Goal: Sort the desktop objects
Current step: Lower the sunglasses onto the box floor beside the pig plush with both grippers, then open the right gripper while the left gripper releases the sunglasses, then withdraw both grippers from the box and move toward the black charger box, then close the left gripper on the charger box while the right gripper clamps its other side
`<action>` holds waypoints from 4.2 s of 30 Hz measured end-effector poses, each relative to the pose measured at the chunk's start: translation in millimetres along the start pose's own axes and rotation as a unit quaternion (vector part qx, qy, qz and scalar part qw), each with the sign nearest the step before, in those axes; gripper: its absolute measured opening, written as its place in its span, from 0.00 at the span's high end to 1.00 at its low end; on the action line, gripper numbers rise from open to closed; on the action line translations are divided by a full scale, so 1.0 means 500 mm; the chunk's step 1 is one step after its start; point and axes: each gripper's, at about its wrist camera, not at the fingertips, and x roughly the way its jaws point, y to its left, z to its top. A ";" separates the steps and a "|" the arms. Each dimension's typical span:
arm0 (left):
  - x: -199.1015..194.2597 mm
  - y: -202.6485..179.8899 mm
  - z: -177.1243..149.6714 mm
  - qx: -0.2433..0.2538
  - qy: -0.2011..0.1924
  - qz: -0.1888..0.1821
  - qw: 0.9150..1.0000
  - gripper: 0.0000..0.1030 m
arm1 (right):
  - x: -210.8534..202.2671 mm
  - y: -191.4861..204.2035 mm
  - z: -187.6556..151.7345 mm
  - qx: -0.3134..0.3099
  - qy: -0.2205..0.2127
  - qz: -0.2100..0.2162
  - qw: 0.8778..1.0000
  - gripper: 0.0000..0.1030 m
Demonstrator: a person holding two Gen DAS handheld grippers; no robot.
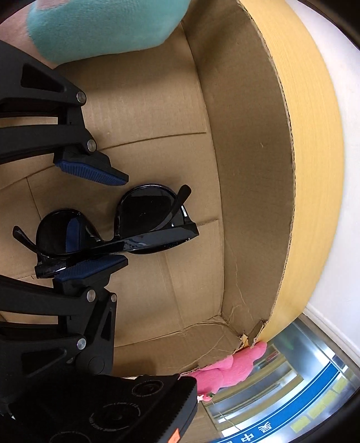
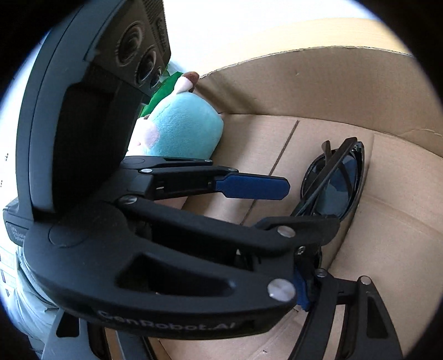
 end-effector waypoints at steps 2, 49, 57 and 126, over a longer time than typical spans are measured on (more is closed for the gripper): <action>0.002 -0.007 0.000 0.004 0.003 -0.003 1.000 0.46 | -0.004 -0.001 -0.001 0.004 0.002 -0.005 1.000 0.27; -0.343 -0.078 -0.176 0.051 -0.245 0.065 0.966 0.01 | -0.279 0.164 -0.209 -0.024 -0.158 -0.212 0.964 0.21; -0.422 -0.062 -0.422 0.054 -0.314 0.091 0.944 0.01 | -0.320 0.275 -0.388 -0.057 -0.211 -0.291 0.931 0.20; -0.025 -0.411 -0.627 0.099 -0.036 -0.173 0.979 0.04 | -0.332 0.121 -0.792 0.008 -0.117 -0.202 0.972 0.11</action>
